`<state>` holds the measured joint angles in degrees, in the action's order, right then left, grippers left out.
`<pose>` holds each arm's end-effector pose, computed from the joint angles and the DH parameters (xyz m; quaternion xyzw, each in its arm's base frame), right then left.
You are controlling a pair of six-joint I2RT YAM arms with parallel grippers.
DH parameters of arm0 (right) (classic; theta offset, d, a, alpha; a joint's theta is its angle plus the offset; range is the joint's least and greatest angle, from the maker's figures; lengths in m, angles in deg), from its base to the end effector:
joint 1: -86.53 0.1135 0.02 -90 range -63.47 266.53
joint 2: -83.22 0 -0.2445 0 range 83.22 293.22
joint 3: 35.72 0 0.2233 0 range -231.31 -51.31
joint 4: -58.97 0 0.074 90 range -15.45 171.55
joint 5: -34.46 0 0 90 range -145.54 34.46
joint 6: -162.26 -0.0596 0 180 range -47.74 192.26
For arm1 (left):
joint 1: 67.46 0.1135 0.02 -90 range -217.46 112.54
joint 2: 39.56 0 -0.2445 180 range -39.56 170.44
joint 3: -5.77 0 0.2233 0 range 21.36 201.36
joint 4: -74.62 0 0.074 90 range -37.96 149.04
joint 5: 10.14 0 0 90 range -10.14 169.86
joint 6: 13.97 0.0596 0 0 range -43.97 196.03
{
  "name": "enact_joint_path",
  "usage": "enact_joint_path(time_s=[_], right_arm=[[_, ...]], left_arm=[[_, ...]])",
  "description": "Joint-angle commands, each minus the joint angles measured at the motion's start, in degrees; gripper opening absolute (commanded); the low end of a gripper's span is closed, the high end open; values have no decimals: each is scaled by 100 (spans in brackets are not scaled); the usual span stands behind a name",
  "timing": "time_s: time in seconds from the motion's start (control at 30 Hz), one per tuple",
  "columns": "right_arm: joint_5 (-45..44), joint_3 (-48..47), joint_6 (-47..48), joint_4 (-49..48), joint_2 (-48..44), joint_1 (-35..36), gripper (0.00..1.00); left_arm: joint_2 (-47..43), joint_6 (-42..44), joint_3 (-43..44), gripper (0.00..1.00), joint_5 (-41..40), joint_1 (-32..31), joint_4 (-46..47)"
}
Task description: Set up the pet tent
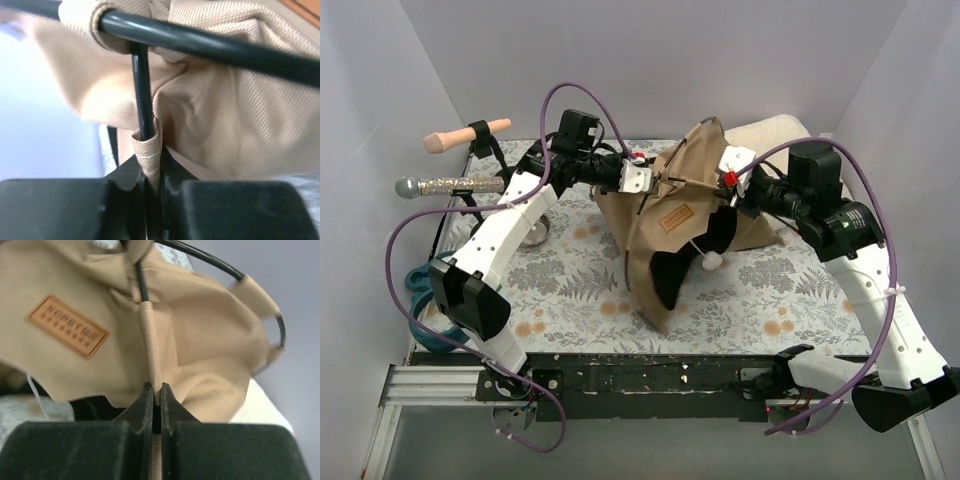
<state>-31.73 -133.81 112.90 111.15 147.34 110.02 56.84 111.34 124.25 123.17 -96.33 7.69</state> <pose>0.1927 0.1100 0.4181 -0.5233 0.6075 0.0797 0.5922 0.2757 -0.1987 0.3576 0.5759 0.6518 -0.3202 0.3754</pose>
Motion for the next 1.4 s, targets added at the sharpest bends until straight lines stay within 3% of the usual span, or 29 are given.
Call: enact_joint_path(time_s=[0.0, 0.1, 0.13, 0.2, 0.33, 0.47, 0.6, 0.8, 0.9, 1.03, 1.2, 1.37], right_arm=[[238, -153, -556, -222, 145, 16, 1], [-95, 137, -1285, -1012, 110, 16, 1], [-227, 268, -1426, -1258, 84, 16, 1], [-569, 584, -1734, -1759, -4, 16, 1], [-1106, 1296, -2104, -2910, -206, 16, 1], [-897, 1641, -2455, -4009, 65, 16, 1], [-659, 1386, -2693, -4266, 785, 16, 1], [-1132, 1684, -3087, -4776, 1199, 16, 1], [-1204, 1711, -3614, -5030, 1323, 16, 1], [-1046, 1930, -4151, -5487, 1375, 24, 1], [-1834, 1484, -4941, -4840, 1621, 156, 1], [-1855, 1253, -5645, -4345, 1613, 192, 1]], left_arm=[[-534, 460, -59, 17, -428, 38, 1301], [-736, -398, -461, 53, -639, 161, 2573], [-815, -776, -646, 91, -753, 205, 2969], [-842, -1086, -735, 98, -1051, 241, 3385], [-912, -2464, -946, 98, -2060, 354, 4630], [-982, -4082, -806, 98, -2476, 671, 4758], [-1228, -5076, -911, 98, -1609, 935, 4275], [-1448, -6561, -1174, 98, 16, 944, 3650], [-1772, -6669, -1823, 95, 740, 629, 3702], [-2300, -5608, -2965, 93, 198, -372, 3816], [-2021, -6185, -3644, 87, -103, -594, 4677], [-2037, -6291, -4786, 93, -752, -796, 6634]])
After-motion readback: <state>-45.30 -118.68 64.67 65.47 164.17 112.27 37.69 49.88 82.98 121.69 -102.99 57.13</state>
